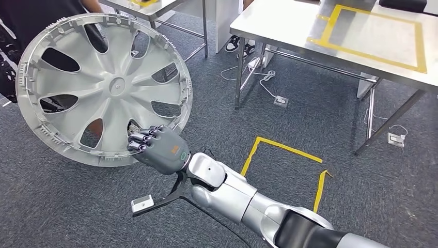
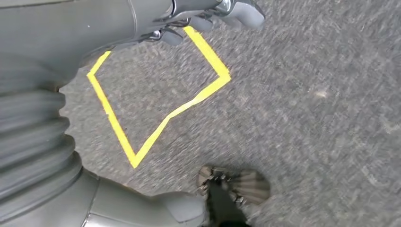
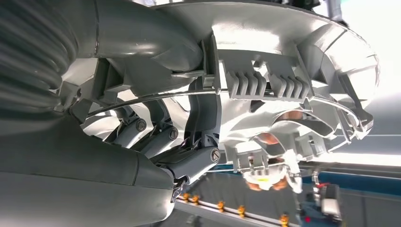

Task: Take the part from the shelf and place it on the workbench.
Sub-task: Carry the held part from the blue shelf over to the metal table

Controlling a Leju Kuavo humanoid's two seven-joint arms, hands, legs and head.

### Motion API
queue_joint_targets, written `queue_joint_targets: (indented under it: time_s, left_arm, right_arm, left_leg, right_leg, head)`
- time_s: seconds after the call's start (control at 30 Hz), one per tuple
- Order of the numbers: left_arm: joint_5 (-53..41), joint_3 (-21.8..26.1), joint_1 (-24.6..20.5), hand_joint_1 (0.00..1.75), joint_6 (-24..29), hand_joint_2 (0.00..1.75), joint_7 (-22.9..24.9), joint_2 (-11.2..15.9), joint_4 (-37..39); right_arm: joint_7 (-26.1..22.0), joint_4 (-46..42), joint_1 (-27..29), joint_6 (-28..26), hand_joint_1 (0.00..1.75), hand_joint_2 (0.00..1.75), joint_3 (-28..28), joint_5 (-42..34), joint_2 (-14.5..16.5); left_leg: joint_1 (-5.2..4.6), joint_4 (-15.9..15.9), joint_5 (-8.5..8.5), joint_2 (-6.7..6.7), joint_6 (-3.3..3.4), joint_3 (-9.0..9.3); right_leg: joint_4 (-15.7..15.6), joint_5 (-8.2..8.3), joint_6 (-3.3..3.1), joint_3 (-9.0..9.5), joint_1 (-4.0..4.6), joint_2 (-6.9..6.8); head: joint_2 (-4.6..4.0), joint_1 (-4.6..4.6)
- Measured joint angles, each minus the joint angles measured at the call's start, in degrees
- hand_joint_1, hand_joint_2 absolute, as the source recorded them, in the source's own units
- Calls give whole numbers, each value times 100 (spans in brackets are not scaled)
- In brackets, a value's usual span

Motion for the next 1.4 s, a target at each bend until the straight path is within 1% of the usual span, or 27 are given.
queue_joint_targets:
  time_s: [0.07,0.13,0.17,0.2,0.23,0.27,0.33,0.4,0.43,0.47,0.53,0.6,0.63,0.7,0.73,0.77,0.83,0.9,1.0,1.07,1.13,1.17,1.2,1.23,1.3,1.33,1.4]
  left_arm:
    - [-95,-4,2,0,140,175,-93,-13,0]
    - [-59,-1,14,0,355,175,-233,-31,2]
    - [-15,2,21,0,422,175,-270,-37,4]
    - [20,7,28,0,458,175,-286,-39,6]
    - [48,12,32,0,469,175,-299,-36,7]
    - [80,20,33,0,472,175,-327,-31,5]
    - [174,64,29,0,462,175,-428,-18,2]
    - [270,136,17,0,414,175,-539,-9,0]
    - [304,170,12,0,385,175,-601,-6,-1]
    - [322,196,4,0,360,175,-675,-3,-4]
    - [325,225,-29,0,331,175,-800,-2,-8]
    - [318,240,-70,0,339,175,-822,-4,-8]
    - [323,248,-79,0,357,175,-796,-4,-8]
    - [352,280,-81,0,402,175,-733,-4,-7]
    - [374,304,-80,0,422,175,-699,-8,-5]
    - [392,328,-79,0,445,175,-667,-13,-4]
    - [409,366,-79,0,490,175,-599,-32,-1]
    - [401,387,-78,0,515,175,-549,-48,3]
    - [399,413,-83,0,514,175,-509,-67,4]
    - [408,438,-90,0,500,175,-495,-72,3]
    - [412,464,-82,0,479,175,-479,-72,3]
    - [409,474,-73,0,468,175,-470,-72,4]
    - [404,481,-64,0,460,175,-462,-71,4]
    - [399,484,-58,0,455,175,-457,-68,4]
    - [384,485,-58,0,449,175,-458,-55,3]
    - [379,485,-59,0,449,175,-463,-48,3]
    - [375,485,-58,0,446,175,-470,-42,7]
  right_arm:
    - [3,0,28,0,175,175,0,-13,3]
    - [-3,1,75,2,175,175,0,-31,6]
    - [-12,1,104,2,175,175,0,-38,6]
    - [-19,1,133,2,175,175,0,-43,4]
    - [-17,1,154,1,175,175,-1,-42,2]
    - [-11,1,165,-2,175,175,-3,-38,1]
    - [7,-1,151,-20,175,175,-26,-26,-2]
    - [8,-8,96,-40,175,175,-68,2,-6]
    - [4,-11,61,-42,175,175,-89,19,-10]
    - [1,-14,26,-34,175,175,-105,37,-15]
    - [0,-25,-45,-2,175,175,-132,59,-24]
    - [1,-36,-128,45,175,175,-144,71,-22]
    - [1,-36,-159,64,175,175,-144,74,-20]
    - [0,-37,-178,86,175,175,-143,79,-16]
    - [1,-37,-179,93,175,175,-143,79,-15]
    - [3,-37,-181,101,175,175,-143,79,-10]
    - [27,-37,-195,114,175,175,-142,72,5]
    - [73,-37,-213,110,175,175,-143,61,27]
    - [109,-36,-224,96,175,175,-157,30,46]
    - [113,-30,-239,101,175,175,-177,-5,66]
    - [119,-17,-252,97,175,175,-193,-38,93]
    - [121,-9,-251,87,175,175,-200,-50,102]
    - [121,-1,-243,75,175,175,-207,-56,104]
    - [121,7,-232,64,175,175,-213,-62,104]
    - [125,14,-211,52,175,175,-231,-70,104]
    - [133,14,-204,47,175,175,-240,-72,104]
    - [157,14,-205,29,175,175,-265,-73,108]
  left_leg:
    - [21,313,-198,-202,-56,-133]
    - [33,1016,-517,-408,-89,-471]
    - [35,1339,-616,-440,-100,-643]
    - [36,1505,-616,-452,-107,-747]
    - [40,1468,-510,-461,-109,-756]
    - [47,1234,-320,-484,-107,-670]
    - [81,517,36,-704,-100,-366]
    - [100,122,128,-917,-71,-191]
    - [93,94,104,-940,-44,-176]
    - [87,89,114,-881,-5,-175]
    - [83,52,146,-759,79,-164]
    - [75,27,159,-625,149,-156]
    - [65,27,153,-556,172,-157]
    - [55,32,142,-410,188,-154]
    - [54,35,137,-342,190,-151]
    - [54,38,132,-279,186,-146]
    - [40,50,111,-173,156,-135]
    - [14,61,89,-93,103,-123]
    - [11,41,71,-11,4,-83]
    - [27,233,-72,-162,-60,-154]
    - [38,830,-383,-378,-100,-435]
    - [41,1183,-520,-424,-113,-611]
    - [44,1434,-576,-444,-123,-741]
    - [51,1507,-529,-453,-131,-791]
    - [78,1077,-189,-499,-141,-609]
    - [103,724,-38,-619,-142,-442]
    - [140,218,84,-915,-125,-200]
  right_leg:
    - [-41,23,-61,32,-37,84]
    - [-43,22,-93,38,-49,177]
    - [-39,20,-98,38,-49,240]
    - [-33,18,-99,39,-50,308]
    - [-24,16,-96,40,-52,378]
    - [-11,12,-88,40,-58,449]
    - [39,-9,-44,19,-65,575]
    - [79,-6,39,-43,-75,695]
    - [82,11,84,-75,-80,759]
    - [71,31,126,-98,-94,815]
    - [165,-28,179,-157,-89,669]
    - [660,-309,207,-381,-67,346]
    - [1035,-487,219,-554,-59,251]
    - [1599,-666,237,-810,-64,203]
    - [1609,-614,239,-806,-67,192]
    - [1385,-471,234,-682,-68,162]
    - [602,-165,198,-256,-45,-9]
    - [124,-51,132,-16,-8,-132]
    - [49,-37,26,-4,-2,-16]
    - [5,-7,-40,23,-41,73]
    - [-6,3,-77,33,-58,158]
    - [-3,3,-87,32,-60,211]
    - [2,2,-88,32,-61,271]
    - [10,1,-87,32,-64,335]
    - [39,-11,-67,31,-78,459]
    - [60,-21,-44,27,-90,517]
    - [108,-30,37,-20,-101,636]
  head:
    - [1,-16]
    - [0,-28]
    - [0,-27]
    - [0,-27]
    - [0,-28]
    - [0,-28]
    - [1,-33]
    - [1,-41]
    - [0,-43]
    - [0,-42]
    - [0,-28]
    - [1,-9]
    - [1,-2]
    - [0,-2]
    - [0,-2]
    - [0,-2]
    - [1,-2]
    - [1,-5]
    - [1,-5]
    - [1,-20]
    - [0,-34]
    - [0,-36]
    - [0,-35]
    - [0,-36]
    - [1,-36]
    - [0,-36]
    - [0,-45]
